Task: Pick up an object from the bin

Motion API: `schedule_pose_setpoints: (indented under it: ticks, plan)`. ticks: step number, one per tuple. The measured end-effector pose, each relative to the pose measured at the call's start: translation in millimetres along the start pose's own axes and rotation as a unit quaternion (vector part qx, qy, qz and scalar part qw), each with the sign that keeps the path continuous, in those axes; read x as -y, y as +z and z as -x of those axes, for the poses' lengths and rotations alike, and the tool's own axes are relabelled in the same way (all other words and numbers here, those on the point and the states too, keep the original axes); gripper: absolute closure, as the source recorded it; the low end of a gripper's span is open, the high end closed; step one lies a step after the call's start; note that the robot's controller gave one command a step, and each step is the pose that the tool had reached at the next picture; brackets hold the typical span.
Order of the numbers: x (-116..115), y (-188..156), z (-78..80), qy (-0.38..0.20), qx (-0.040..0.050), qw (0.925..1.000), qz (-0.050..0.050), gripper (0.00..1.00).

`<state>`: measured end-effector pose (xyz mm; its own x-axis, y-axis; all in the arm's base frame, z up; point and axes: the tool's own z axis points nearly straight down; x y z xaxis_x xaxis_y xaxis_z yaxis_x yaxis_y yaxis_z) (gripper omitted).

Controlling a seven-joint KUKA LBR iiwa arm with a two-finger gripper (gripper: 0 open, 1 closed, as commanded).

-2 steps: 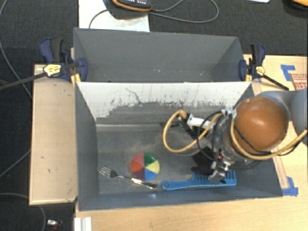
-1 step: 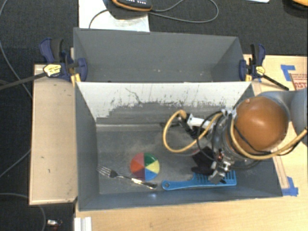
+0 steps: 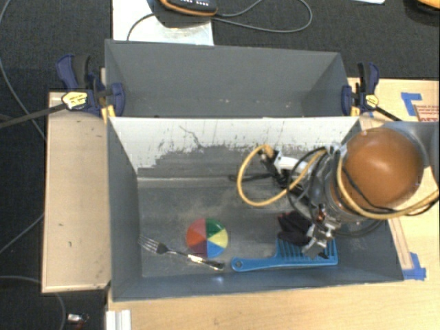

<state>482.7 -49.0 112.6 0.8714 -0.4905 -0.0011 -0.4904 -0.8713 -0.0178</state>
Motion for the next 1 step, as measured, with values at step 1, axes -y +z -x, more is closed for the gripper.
schedule_pose_setpoints:
  ticks: [1]
  plan:
    - [-14.2,-6.2,-4.1,-0.009,0.0011,1.0000,0.001,1.00]
